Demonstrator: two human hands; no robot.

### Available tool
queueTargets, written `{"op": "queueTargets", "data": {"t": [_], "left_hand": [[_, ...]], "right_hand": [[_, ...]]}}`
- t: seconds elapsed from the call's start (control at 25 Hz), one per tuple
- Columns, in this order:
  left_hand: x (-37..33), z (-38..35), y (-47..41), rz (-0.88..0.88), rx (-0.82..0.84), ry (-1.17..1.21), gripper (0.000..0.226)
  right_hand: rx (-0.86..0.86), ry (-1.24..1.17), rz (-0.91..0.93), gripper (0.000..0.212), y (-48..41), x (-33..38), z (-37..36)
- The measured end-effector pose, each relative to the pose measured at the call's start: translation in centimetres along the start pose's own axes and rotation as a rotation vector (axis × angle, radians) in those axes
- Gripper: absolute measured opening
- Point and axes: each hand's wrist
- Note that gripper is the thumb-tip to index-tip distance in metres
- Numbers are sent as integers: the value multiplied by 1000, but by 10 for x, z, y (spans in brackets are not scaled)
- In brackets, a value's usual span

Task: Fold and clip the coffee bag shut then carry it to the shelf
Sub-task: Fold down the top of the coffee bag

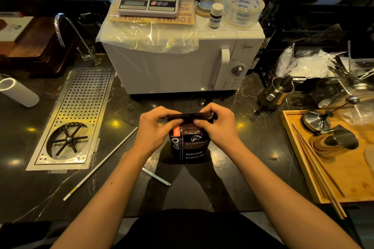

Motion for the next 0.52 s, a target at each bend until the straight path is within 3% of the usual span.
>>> {"op": "queueTargets", "data": {"t": [0.16,0.32,0.52], "left_hand": [[1,7,-1,14,35,-24,14],[-1,10,-6,-173,70,-203,14],[-9,12,-11,-328,214,-286,29]], "right_hand": [[74,51,42,21,-3,0,6],[188,205,310,12,-9,13,11],[99,265,405,2,-13,15,3]]}}
Point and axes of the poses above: each hand's wrist, its own y-axis away from the middle knuckle, its own z-axis out of the back of the hand, x = y × z, and after that the axes turned 10 degrees about -x, right-handed
